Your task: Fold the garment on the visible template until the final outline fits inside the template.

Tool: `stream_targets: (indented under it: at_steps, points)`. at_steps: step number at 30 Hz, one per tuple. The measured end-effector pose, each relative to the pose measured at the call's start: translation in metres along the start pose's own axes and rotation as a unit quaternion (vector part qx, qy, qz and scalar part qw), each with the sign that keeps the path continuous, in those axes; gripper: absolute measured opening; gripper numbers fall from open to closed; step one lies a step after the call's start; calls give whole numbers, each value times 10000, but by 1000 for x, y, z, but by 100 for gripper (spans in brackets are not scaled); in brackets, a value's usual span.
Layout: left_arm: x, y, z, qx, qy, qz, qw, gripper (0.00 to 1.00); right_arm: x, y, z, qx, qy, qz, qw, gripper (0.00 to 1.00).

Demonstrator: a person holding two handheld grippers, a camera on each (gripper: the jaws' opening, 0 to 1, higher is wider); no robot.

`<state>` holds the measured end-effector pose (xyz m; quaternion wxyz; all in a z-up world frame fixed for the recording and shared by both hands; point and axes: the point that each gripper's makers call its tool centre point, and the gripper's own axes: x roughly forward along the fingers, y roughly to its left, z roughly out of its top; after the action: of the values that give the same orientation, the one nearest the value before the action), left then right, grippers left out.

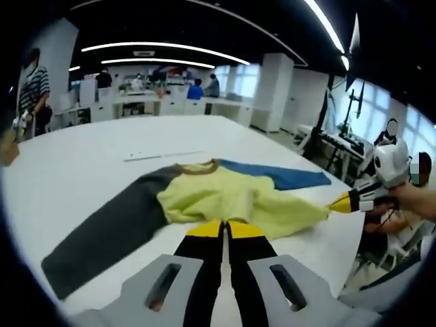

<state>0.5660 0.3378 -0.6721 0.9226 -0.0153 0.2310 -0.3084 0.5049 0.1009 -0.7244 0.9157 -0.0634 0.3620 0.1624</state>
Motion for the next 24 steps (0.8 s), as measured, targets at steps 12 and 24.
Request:
stream_targets:
  at_steps: [12, 24]
  points:
    - [-37, -2, -18, 465, 192, 154, 9986, 0, -13, -3, -17, 58, 127, 62, 9999, 0]
    - [-67, -5, -45, 333, 466, 234, 9981, 0, -18, 2, -27, 18, 305, 101, 9995, 0]
